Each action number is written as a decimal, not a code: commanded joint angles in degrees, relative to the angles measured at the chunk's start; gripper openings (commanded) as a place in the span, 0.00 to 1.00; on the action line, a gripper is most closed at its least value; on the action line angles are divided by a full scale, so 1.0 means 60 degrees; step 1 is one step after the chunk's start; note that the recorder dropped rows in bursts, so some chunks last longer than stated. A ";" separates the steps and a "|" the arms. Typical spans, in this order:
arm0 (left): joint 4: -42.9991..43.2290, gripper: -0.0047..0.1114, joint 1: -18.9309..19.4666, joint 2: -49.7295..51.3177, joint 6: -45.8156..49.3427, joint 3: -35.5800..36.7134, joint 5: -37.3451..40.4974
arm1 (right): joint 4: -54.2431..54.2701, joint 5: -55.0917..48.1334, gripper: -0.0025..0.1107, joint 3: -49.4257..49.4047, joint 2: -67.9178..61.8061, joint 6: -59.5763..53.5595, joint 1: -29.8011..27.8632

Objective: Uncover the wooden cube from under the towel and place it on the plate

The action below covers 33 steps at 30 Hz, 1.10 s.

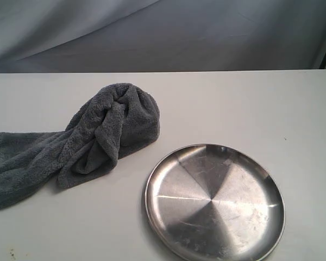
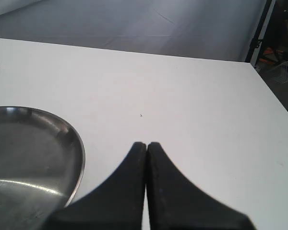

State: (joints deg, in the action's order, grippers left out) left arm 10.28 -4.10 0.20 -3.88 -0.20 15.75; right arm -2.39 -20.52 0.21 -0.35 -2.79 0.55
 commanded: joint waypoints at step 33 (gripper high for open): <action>0.1338 0.04 -0.0028 0.0316 -0.5001 -0.0469 -0.8594 | 0.0045 0.0070 0.02 -0.0035 0.0058 -0.0031 0.0018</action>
State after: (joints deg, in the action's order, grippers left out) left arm 11.01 -4.10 0.20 -28.50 -0.74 -31.70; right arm -2.39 -20.52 0.21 -0.35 -2.79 0.55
